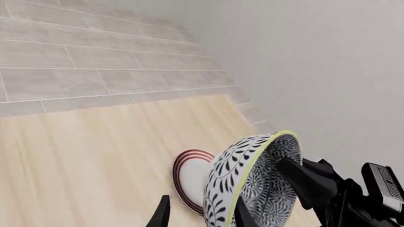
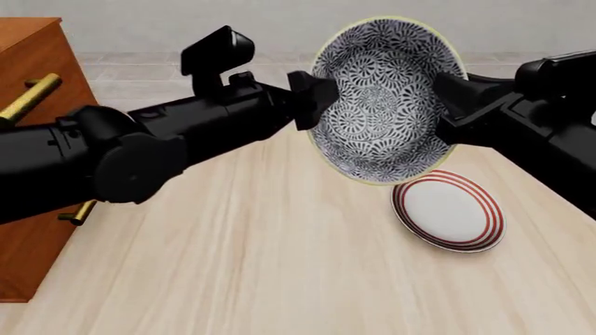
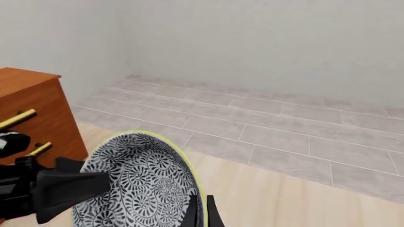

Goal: Put the bowl on top of the cabinet.

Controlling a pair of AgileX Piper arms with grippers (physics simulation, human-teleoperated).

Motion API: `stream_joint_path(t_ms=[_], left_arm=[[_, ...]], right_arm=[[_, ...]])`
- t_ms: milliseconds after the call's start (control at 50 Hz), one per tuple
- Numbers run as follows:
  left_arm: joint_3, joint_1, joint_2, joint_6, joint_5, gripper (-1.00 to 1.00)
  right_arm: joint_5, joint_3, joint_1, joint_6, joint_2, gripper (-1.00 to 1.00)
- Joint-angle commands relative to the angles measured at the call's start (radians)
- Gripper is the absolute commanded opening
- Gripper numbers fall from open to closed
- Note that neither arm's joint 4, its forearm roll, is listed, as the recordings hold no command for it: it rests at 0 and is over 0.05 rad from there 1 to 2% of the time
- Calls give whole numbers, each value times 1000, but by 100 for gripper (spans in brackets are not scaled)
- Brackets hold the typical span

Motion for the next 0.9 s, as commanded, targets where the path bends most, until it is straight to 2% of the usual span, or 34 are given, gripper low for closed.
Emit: stream_joint_path(t_ms=[20,420,440,800,900], left_arm=[[5,3,22,2,-17,100],[-9,-2,46,19,-16,100],[-9,-2,45,20,-17,-100],[-2,-4,47,30,-19,-100],[-9,5,28,54,-20,-100]], right_arm=[[-4,1,10,9,-14,-100],[-6,5,9,9,-14,-100],[-6,5,9,9,-15,-100],[-11,4,3,9,-5,-100],[-12,3,2,8,-3,-100]])
